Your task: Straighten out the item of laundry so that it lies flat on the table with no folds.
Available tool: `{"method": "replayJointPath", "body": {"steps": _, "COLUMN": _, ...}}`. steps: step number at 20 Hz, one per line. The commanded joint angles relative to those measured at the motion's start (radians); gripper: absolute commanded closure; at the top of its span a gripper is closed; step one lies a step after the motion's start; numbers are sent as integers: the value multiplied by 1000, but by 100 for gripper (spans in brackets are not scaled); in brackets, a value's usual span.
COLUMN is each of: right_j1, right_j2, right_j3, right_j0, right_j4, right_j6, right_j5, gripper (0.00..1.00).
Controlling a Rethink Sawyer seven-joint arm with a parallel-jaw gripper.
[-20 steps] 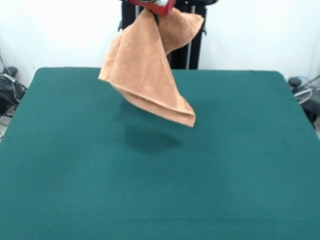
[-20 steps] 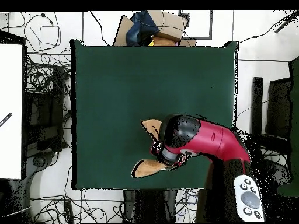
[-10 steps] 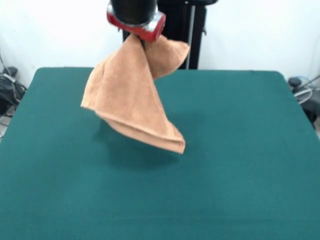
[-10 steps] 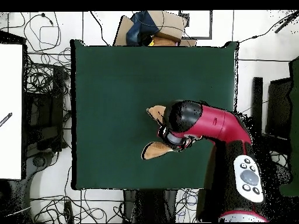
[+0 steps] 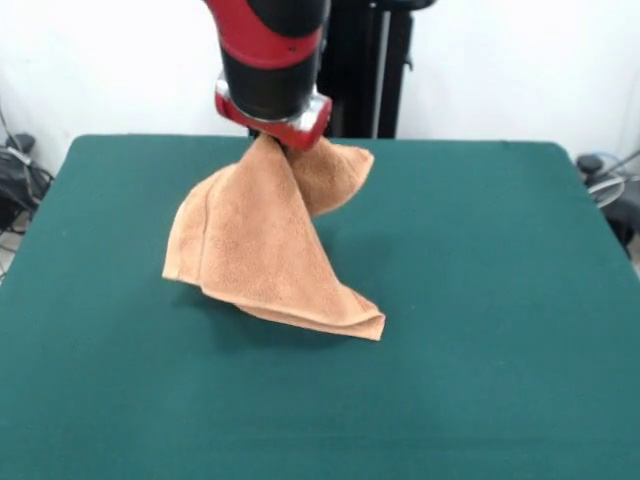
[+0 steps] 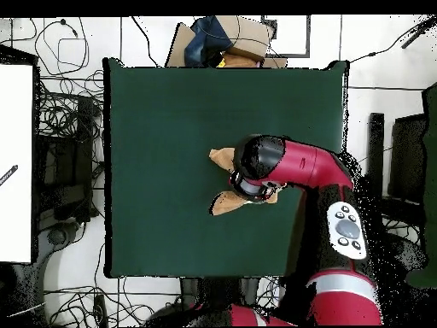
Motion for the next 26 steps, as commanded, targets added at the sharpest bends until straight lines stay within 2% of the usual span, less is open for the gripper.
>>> {"method": "replayJointPath", "body": {"steps": 1, "right_j1": 40, "right_j2": -3, "right_j3": -33, "right_j0": 50, "right_j4": -16, "right_j6": 169, "right_j5": -70, "gripper": 100}}
{"method": "replayJointPath", "body": {"steps": 15, "right_j1": 21, "right_j2": -9, "right_j3": 28, "right_j0": 50, "right_j4": -10, "right_j6": 142, "right_j5": -130, "gripper": 100}}
{"method": "replayJointPath", "body": {"steps": 26, "right_j1": 26, "right_j2": -5, "right_j3": 30, "right_j0": 53, "right_j4": -5, "right_j6": 134, "right_j5": -134, "gripper": 100}}
